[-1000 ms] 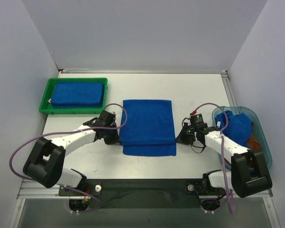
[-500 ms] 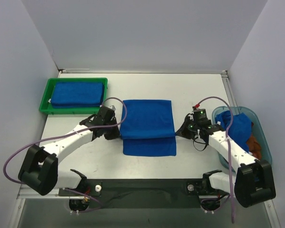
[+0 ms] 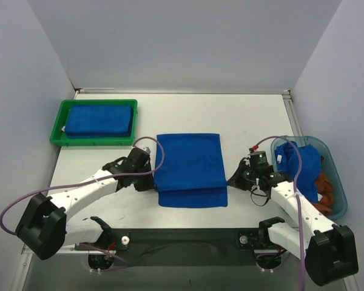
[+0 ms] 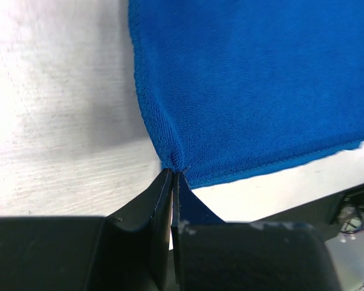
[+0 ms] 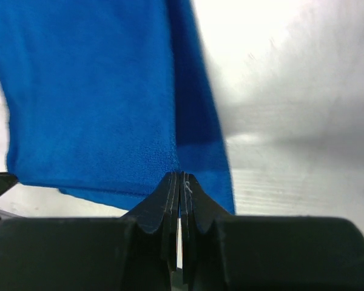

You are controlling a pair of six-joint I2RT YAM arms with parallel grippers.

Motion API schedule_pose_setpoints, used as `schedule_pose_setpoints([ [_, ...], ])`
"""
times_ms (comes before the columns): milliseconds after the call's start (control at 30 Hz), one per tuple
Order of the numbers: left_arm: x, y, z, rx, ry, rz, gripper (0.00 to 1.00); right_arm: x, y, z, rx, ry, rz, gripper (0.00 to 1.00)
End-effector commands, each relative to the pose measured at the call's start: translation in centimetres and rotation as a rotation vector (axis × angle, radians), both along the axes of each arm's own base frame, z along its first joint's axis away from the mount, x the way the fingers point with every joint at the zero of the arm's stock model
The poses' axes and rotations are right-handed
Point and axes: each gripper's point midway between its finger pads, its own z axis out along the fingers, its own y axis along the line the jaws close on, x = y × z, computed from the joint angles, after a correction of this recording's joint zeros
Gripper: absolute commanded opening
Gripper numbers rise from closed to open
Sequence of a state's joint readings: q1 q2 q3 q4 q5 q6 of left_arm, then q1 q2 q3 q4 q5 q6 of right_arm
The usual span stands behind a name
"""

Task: Fold and stack the towels
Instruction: Fold the towel

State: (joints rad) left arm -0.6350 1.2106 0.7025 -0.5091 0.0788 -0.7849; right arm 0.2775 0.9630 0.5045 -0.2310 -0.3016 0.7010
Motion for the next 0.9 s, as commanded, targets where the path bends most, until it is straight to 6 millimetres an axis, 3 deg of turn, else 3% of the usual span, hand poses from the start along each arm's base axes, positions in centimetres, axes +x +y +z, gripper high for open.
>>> schedule_pose_setpoints([
  [0, -0.8, 0.0, -1.8, 0.031, 0.047, 0.004, 0.03, -2.9, -0.5, -3.5, -0.036, 0.164, 0.000, 0.00],
  [200, -2.1, 0.1, -5.0, 0.094, 0.126, -0.016, 0.03, -4.1, -0.9, -7.1, -0.078, 0.305, 0.003, 0.00],
  [367, -2.8, 1.0, -6.1, 0.122, 0.144, 0.005, 0.04, -3.9, -1.0, -7.5, -0.083, 0.316, 0.000, 0.00],
  [500, -2.6, 0.9, -6.0, 0.120, 0.139, 0.008, 0.04, -3.4, -1.0, -7.1, -0.084, 0.300, -0.002, 0.00],
  [667, -0.6, 0.0, -3.6, 0.104, 0.076, 0.007, 0.03, -1.1, -0.8, -4.7, -0.079, 0.213, -0.008, 0.00],
  [800, 1.0, -0.9, 0.4, 0.089, 0.019, -0.005, 0.03, 0.9, -0.2, -0.5, -0.061, 0.117, 0.001, 0.00],
  [867, 1.9, -1.6, 3.3, 0.047, -0.036, -0.007, 0.04, 1.5, 0.0, 1.7, -0.054, 0.077, 0.010, 0.00],
])
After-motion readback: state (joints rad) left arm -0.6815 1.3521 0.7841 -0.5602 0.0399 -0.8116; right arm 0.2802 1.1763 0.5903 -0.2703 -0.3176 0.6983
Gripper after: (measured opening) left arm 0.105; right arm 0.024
